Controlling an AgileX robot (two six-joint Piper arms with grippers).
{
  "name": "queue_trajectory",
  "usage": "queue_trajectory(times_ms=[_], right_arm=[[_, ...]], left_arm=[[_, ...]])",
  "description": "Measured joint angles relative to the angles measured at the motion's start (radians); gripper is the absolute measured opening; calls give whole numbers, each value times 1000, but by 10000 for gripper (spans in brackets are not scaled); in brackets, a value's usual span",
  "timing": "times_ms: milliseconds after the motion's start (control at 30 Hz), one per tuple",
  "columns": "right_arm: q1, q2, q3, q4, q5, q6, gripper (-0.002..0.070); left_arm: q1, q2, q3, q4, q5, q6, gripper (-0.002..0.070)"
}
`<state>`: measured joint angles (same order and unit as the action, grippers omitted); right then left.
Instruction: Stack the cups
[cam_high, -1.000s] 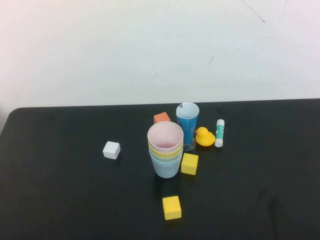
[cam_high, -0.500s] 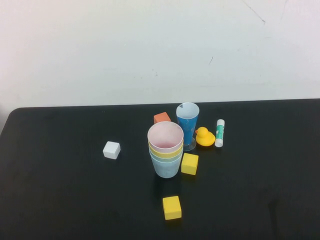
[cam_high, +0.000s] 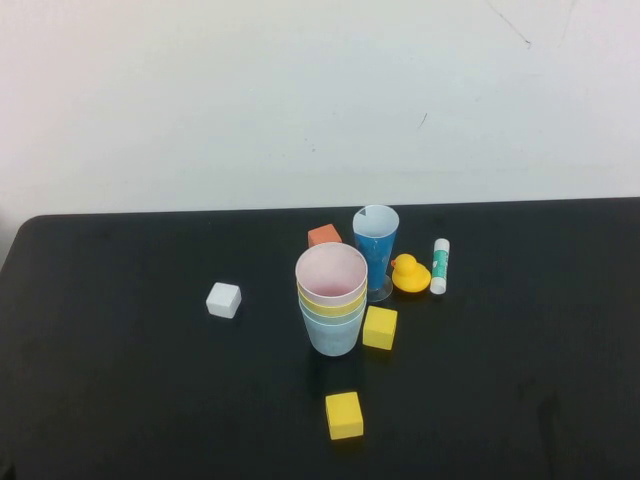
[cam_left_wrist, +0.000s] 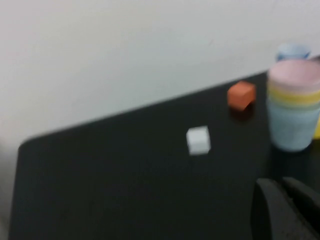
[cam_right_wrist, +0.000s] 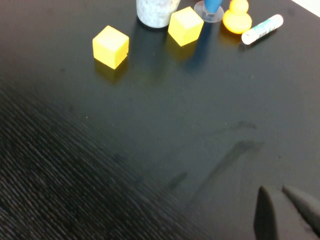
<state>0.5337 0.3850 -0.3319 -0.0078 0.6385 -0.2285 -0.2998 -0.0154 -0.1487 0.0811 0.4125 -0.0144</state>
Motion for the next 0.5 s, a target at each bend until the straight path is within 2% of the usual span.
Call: queue_trajectory(times_ms=[133,300,500], right_arm=[[0,0,0,0,0,0,0],[0,0,0,0,0,0,0],[0,0,0,0,0,1,0]], left_arm=[[80,0,91,0,-2,-24,1],[152,0,154,-32,-42,-152,1],[193,0,157,-63,-71,-122,1]])
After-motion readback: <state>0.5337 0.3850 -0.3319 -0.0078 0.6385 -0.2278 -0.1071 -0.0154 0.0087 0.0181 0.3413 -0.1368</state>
